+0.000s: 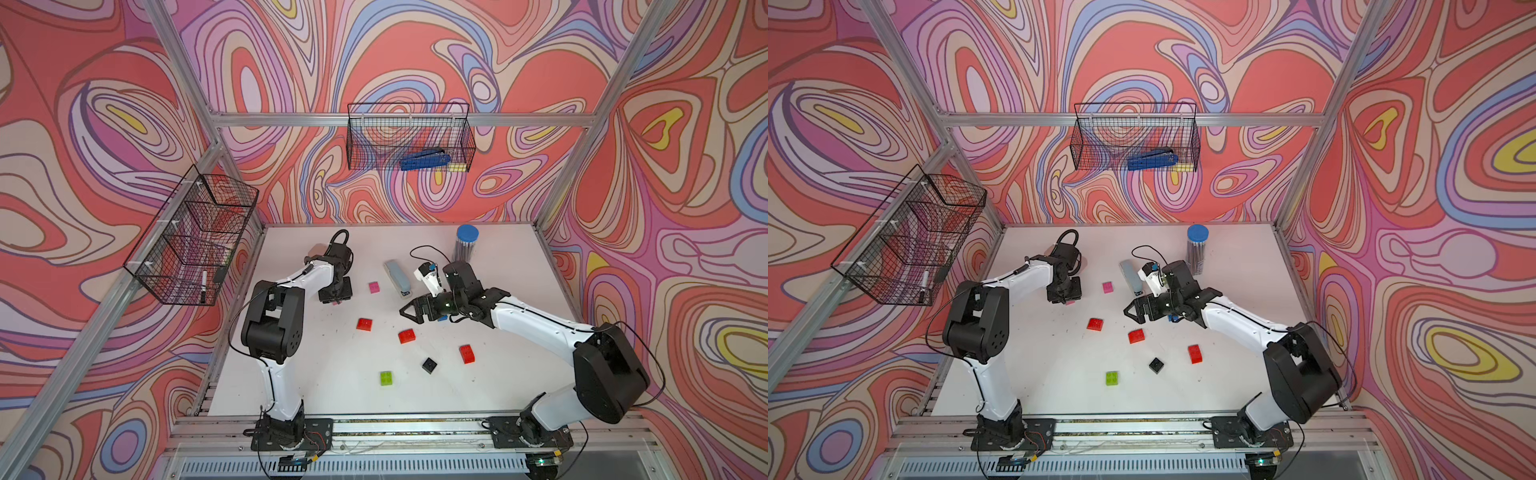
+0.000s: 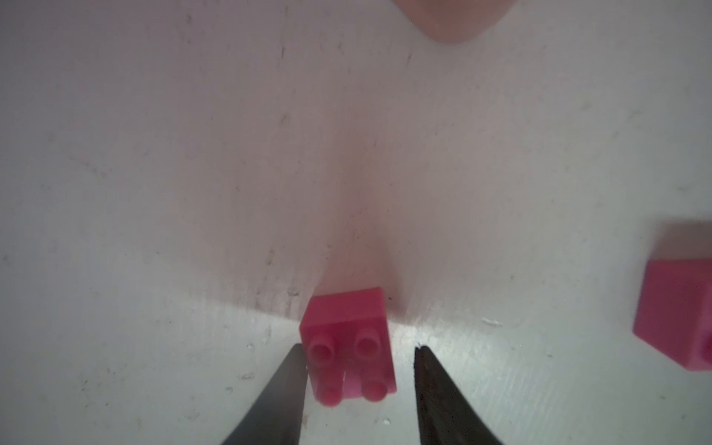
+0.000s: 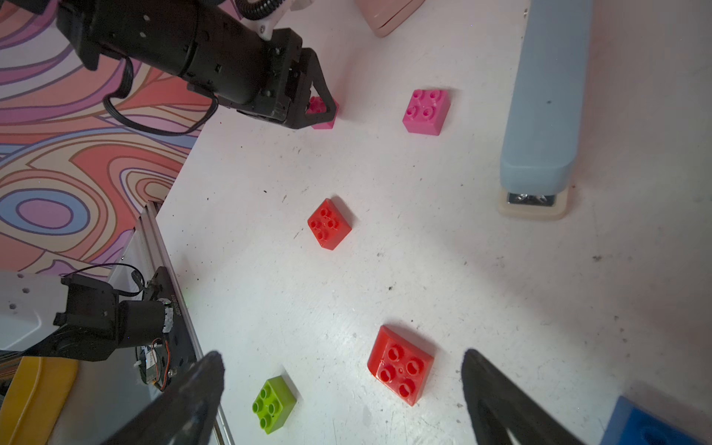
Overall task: Assemble the letter s with lego
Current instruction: Pick up the lego brick from the center of the board.
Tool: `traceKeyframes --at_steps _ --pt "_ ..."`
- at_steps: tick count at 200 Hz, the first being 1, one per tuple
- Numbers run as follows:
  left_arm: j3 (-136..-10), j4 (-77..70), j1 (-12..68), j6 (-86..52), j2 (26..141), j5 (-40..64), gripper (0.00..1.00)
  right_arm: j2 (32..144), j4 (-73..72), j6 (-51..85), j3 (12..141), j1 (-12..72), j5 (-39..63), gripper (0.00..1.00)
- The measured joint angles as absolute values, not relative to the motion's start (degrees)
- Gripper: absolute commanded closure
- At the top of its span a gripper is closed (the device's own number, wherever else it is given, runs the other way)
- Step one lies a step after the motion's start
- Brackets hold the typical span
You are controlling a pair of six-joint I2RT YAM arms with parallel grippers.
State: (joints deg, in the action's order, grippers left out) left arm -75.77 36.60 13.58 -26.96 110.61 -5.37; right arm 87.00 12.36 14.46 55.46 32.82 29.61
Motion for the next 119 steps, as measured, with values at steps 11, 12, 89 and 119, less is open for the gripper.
traceKeyframes --at_steps 11,12,89,119 --pt "-75.77 36.58 13.47 -26.96 110.74 -5.39 0.56 87.22 12.34 14.48 55.46 32.82 29.63 0.03" --pt "-75.77 36.58 13.45 -26.96 110.74 -5.39 0.56 87.24 12.34 14.48 55.46 32.82 29.63 0.03" --pt "-75.83 36.6 12.91 -26.94 111.37 -5.32 0.66 87.94 12.34 14.26 55.46 32.82 29.63 0.03" --pt "-76.03 36.58 12.84 -26.59 111.46 -4.89 0.71 87.96 12.36 14.26 55.48 32.82 29.63 0.03"
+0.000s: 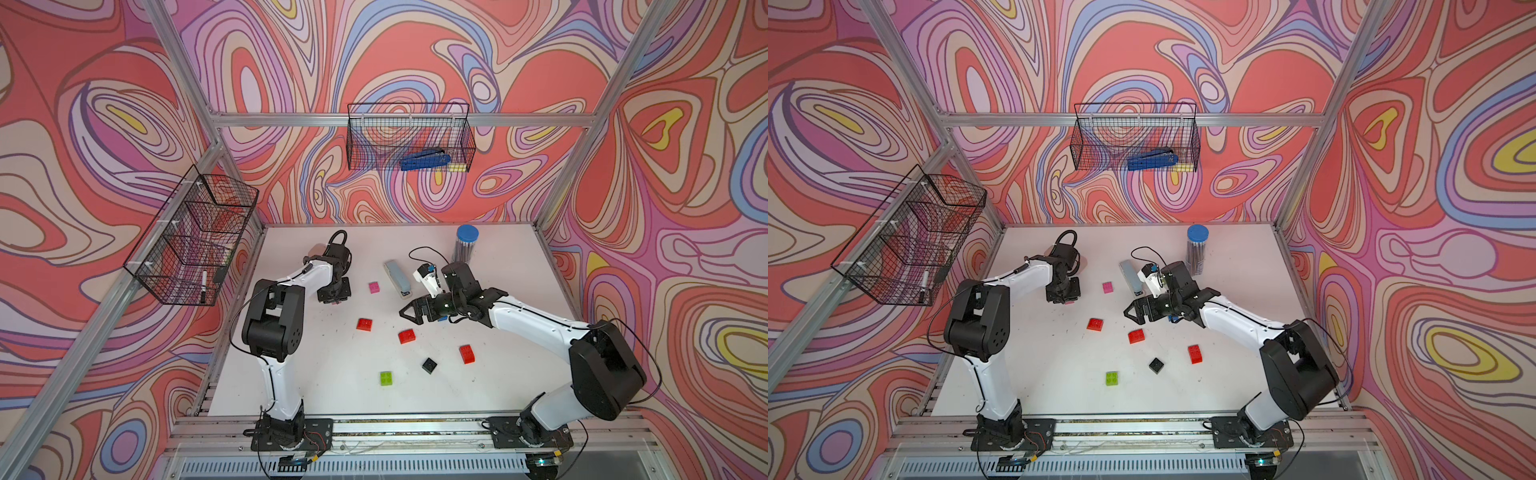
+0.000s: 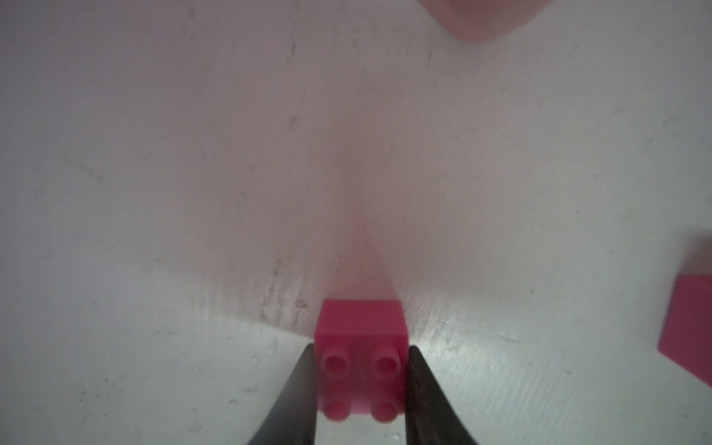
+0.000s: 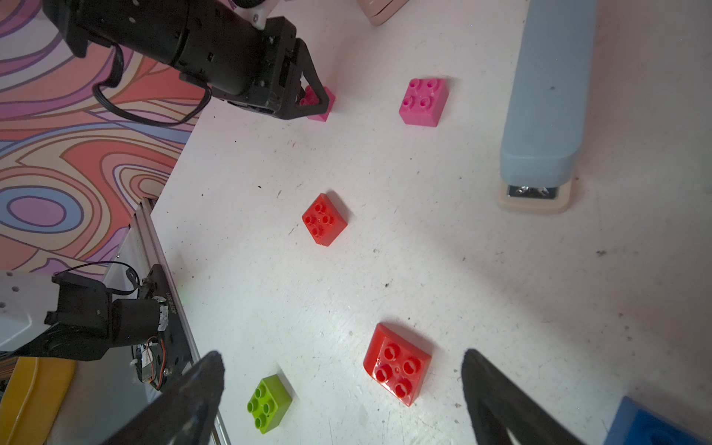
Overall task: Assemble the letter s with lego
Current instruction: Pick up the lego brick from the center of the board, then assemble the lego brick with the lego brick.
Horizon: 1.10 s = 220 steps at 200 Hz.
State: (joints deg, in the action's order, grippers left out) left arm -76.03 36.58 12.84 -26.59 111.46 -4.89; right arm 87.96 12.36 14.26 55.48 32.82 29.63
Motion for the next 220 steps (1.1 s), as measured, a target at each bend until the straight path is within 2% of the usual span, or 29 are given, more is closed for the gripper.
traceKeyframes --at_steps 76,139,220 --pt "-74.43 37.89 14.7 -25.45 106.78 -4.34 0.72 87.96 13.52 13.52 55.53 32.82 28.27 0.02" --pt "-72.27 42.11 23.27 -24.67 96.16 -2.79 0.7 87.81 14.68 12.93 55.55 32.82 26.24 0.02" --pt "-68.73 44.95 32.29 -25.61 95.02 0.73 0.7 87.33 13.21 13.78 55.05 32.56 26.09 0.02"
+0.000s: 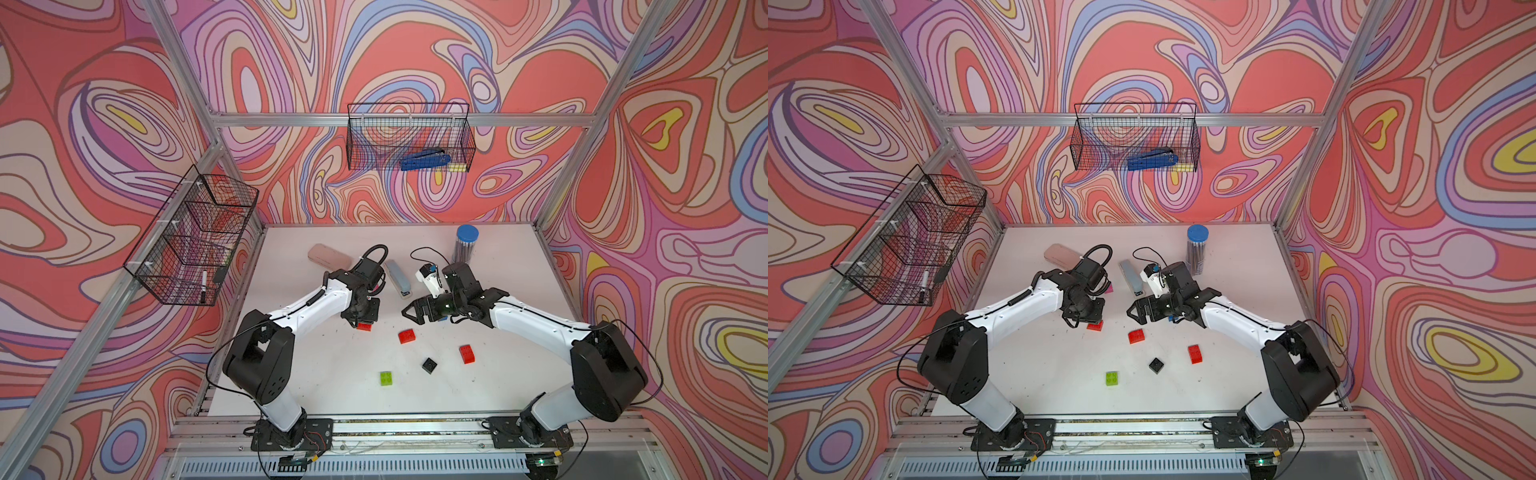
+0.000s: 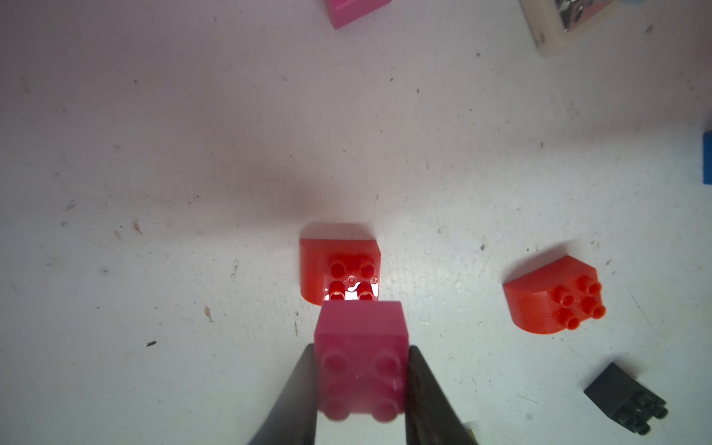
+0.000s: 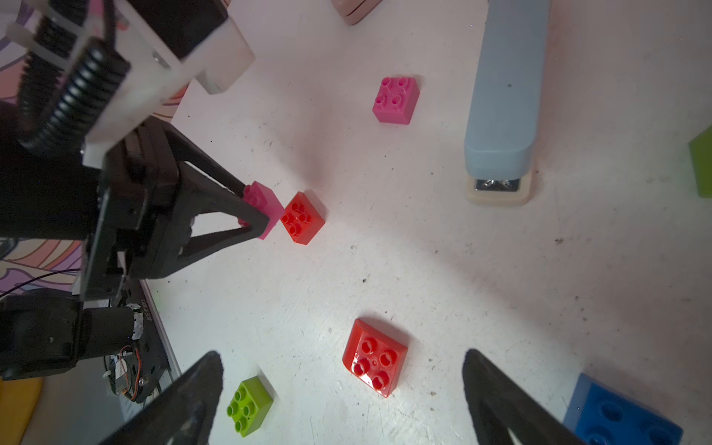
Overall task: Assemble the letter s with lego
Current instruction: Assemble the lego brick with the lego brick.
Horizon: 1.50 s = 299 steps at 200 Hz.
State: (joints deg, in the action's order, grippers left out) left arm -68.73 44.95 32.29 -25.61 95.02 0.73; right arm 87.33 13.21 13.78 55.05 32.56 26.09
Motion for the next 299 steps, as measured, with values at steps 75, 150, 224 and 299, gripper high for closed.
traceKeyframes --at_steps 75,150,224,299 --pt "-68.2 43.88 33.82 -25.98 98.5 1.15 0.71 86.3 11.64 15.14 52.69 32.27 25.65 0.02" --pt "-68.31 42.19 34.2 -25.26 100.66 -0.75 0.71 85.82 11.25 15.35 51.94 32.16 25.04 0.02" --pt "-68.53 41.17 34.2 -24.6 101.58 -1.54 0.7 85.27 11.18 15.35 51.48 32.16 24.86 0.02" --pt "-68.53 40.95 34.35 -23.16 101.67 -1.19 0.7 85.27 11.18 15.31 51.4 32.16 24.86 0.02"
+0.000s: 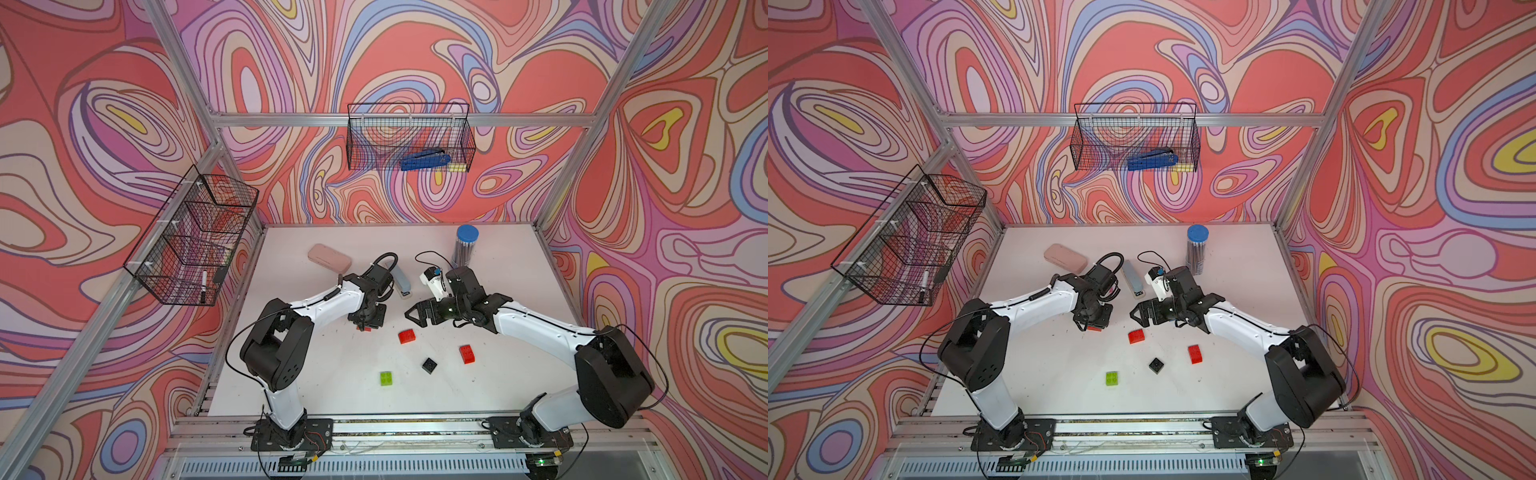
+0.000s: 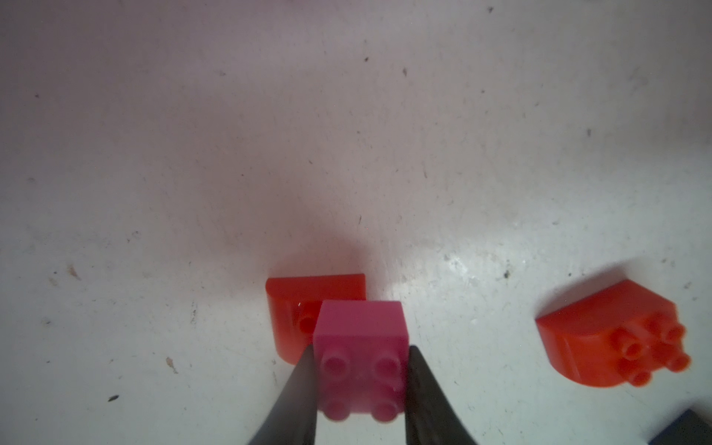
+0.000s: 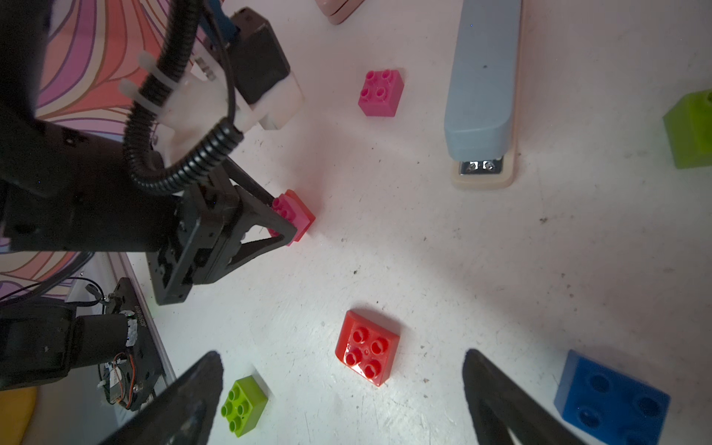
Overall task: Assemble the letter s with lego
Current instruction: Assemble the lego brick with the lego brick.
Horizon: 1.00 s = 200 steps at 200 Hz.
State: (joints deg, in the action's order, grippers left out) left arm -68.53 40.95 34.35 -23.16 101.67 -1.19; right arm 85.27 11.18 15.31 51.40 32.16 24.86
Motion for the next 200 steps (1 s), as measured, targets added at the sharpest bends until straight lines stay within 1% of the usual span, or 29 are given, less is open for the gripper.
traceKeyframes --at_steps 123,200 --pt "-68.88 41.01 34.59 -24.45 101.67 -0.34 0.69 85.27 10.68 15.16 50.65 31.94 24.93 0.02" --pt "-69.73 42.92 36.1 -28.88 102.26 -2.68 0.67 85.27 10.31 15.16 50.41 31.92 24.95 0.02"
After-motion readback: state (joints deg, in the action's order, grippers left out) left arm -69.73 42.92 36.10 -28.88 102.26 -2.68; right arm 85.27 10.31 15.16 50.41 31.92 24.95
